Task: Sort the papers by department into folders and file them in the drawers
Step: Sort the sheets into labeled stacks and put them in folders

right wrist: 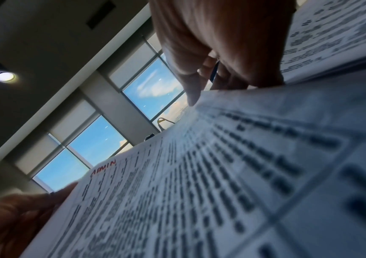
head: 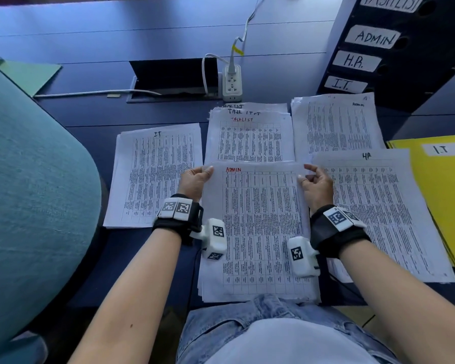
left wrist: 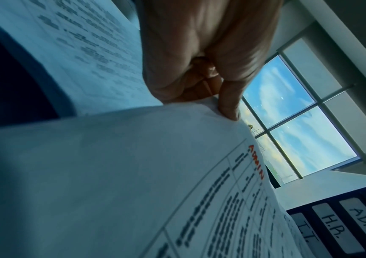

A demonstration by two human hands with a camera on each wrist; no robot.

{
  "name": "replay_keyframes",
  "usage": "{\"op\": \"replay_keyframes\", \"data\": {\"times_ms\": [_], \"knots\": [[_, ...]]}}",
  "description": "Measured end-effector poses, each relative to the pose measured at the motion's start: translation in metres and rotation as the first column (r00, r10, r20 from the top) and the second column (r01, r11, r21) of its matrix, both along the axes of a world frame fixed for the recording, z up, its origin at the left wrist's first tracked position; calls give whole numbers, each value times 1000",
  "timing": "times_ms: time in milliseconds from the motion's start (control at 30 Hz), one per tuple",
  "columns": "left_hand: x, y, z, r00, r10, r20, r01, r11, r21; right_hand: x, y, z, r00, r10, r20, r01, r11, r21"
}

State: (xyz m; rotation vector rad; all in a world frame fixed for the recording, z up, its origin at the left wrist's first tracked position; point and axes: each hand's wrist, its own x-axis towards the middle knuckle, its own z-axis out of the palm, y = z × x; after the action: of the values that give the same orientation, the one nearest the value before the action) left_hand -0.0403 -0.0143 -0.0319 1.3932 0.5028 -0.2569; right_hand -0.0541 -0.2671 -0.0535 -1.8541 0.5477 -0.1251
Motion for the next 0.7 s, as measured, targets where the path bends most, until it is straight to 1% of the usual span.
{"op": "replay_keyframes", "data": {"times_ms": [100, 233, 333, 400, 467, 533, 600, 633, 700], "knots": [[0, 1, 1, 1000, 27, 4, -27, 999, 21, -3, 3, 12, 996, 92, 0, -92, 996, -22], [-4, -1, 1, 999, 29, 29, -28, 999, -19, -2, 6, 16, 981, 188, -57, -191, 979, -65], [-4, -2, 2, 997, 68, 23, -67, 997, -43, 2, 4, 15, 975, 191, -111, -202, 975, -98], [-4, -1, 3, 998, 58, -20, -59, 997, -46, 3, 3, 13, 977, 169, -132, -187, 973, -136], [-6, 1, 6, 998, 39, -42, -43, 994, -99, 4, 5, 12, 979, 145, -143, -173, 964, -202], [-7, 2, 11, 998, 35, -43, -42, 985, -170, 4, 10, 14, 973, 111, -203, -175, 926, -335], [-8, 2, 16, 999, 12, -35, -20, 975, -220, 2, 18, 20, 960, 114, -257, -225, 859, -460], [-8, 2, 18, 1000, -8, -28, 2, 973, -232, 1, 23, 23, 956, 151, -251, -259, 836, -484], [-9, 2, 20, 998, -55, -11, 52, 975, -216, 0, 32, 29, 943, 285, -170, -332, 816, -474]]}}
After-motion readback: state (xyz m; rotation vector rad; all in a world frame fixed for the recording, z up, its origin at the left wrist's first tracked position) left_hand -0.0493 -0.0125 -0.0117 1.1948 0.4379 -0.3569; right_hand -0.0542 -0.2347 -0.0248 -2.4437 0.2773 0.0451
